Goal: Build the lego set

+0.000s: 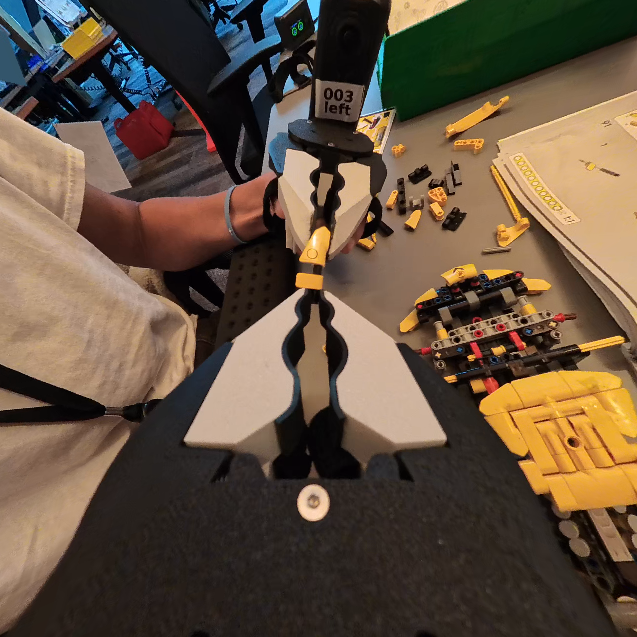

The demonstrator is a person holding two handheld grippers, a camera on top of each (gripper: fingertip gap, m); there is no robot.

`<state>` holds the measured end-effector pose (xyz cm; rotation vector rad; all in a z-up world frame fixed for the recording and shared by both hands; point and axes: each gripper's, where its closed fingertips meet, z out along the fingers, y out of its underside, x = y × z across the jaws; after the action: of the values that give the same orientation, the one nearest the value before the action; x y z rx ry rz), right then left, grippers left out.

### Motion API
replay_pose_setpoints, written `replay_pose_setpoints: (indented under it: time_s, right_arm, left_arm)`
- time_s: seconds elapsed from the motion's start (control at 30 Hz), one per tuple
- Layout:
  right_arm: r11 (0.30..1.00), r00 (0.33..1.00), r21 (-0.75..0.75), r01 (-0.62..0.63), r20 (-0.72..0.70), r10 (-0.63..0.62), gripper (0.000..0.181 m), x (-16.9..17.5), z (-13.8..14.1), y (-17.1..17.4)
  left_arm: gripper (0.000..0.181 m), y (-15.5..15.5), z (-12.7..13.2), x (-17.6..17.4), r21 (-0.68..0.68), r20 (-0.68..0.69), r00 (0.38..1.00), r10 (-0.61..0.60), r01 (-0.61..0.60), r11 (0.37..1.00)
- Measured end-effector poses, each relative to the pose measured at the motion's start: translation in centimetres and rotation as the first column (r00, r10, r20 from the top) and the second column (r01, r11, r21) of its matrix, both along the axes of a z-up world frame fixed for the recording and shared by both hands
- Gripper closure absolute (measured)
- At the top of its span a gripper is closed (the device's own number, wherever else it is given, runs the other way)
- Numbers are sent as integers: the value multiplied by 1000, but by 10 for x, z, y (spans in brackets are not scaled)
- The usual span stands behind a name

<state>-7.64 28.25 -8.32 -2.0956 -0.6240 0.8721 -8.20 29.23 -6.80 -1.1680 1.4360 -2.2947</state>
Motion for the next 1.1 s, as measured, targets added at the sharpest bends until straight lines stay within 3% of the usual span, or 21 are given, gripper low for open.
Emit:
replay_pose_setpoints:
  time_s: [0.2,0.37,0.5,0.63,0.77,1.0,1.1]
  right_arm:
    - [999,998,35,36,-54,-34,177,6,1,5]
    - [989,978,39,143,-160,-135,151,20,-2,10]
    - [976,930,0,218,-303,-208,127,19,3,12]
    - [959,892,-57,279,-354,-281,119,13,2,19]
    - [921,875,-5,390,-308,-373,117,15,3,31]
    - [889,863,11,457,-248,-441,129,19,-3,35]
    - [887,864,27,461,-242,-441,129,20,-4,34]
  left_arm:
    - [174,3,3,3,135,63,993,98,-106,985]
    - [174,4,3,11,374,216,943,252,-319,871]
    - [174,7,-3,18,526,315,893,321,-446,724]
    - [174,12,-5,24,636,445,816,368,-577,512]
    - [173,9,-6,27,687,523,773,360,-632,358]
    - [173,11,-12,32,738,610,722,327,-668,97]
    - [173,10,-13,33,739,629,711,315,-673,45]
